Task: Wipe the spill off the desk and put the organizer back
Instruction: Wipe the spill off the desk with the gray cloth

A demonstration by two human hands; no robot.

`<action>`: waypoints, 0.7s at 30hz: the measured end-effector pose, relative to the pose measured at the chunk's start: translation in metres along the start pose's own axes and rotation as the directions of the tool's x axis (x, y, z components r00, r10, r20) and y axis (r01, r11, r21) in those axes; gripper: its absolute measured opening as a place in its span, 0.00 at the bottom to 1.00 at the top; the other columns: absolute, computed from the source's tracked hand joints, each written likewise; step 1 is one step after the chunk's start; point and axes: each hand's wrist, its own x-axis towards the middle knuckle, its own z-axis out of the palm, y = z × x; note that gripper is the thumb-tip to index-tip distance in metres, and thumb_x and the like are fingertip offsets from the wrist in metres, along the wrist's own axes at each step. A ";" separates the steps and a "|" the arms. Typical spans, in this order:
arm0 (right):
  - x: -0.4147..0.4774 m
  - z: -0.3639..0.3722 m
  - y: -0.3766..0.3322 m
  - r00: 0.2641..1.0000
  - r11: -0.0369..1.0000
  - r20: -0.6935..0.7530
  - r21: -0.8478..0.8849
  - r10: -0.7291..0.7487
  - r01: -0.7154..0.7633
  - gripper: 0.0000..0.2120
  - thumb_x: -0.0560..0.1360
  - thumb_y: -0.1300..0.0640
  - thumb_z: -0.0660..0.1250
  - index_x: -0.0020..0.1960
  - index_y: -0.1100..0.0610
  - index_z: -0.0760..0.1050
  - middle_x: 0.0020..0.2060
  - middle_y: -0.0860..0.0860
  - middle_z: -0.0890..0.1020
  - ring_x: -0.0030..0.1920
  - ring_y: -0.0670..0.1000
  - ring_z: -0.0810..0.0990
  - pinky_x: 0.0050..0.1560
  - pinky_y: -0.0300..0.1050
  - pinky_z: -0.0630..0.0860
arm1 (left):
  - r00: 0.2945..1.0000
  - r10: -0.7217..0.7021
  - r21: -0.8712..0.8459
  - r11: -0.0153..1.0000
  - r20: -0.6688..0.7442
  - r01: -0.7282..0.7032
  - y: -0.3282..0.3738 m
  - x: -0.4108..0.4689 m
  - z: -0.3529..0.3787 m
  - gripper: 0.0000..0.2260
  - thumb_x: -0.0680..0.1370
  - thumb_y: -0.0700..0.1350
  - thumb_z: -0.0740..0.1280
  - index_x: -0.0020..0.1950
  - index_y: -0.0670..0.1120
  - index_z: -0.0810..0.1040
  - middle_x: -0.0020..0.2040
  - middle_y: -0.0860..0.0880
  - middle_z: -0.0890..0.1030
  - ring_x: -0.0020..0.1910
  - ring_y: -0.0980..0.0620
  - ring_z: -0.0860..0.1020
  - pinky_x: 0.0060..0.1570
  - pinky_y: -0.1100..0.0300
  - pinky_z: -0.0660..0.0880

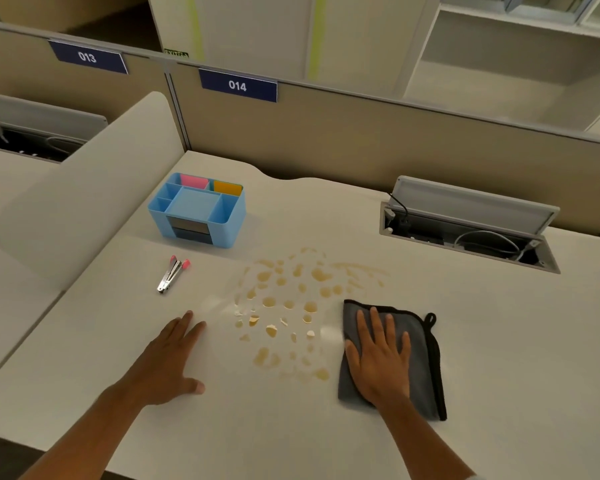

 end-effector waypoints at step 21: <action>0.019 -0.003 -0.041 0.999 0.999 0.015 0.012 -0.043 0.043 0.32 0.82 0.35 0.41 0.83 0.44 0.42 0.83 0.47 0.44 0.83 0.56 0.40 0.79 0.67 0.41 | 1.000 0.004 0.012 1.000 -0.012 -0.004 0.003 0.000 -0.003 0.56 0.69 0.66 0.74 0.84 0.53 0.41 0.84 0.51 0.35 0.84 0.49 0.40 0.80 0.52 0.57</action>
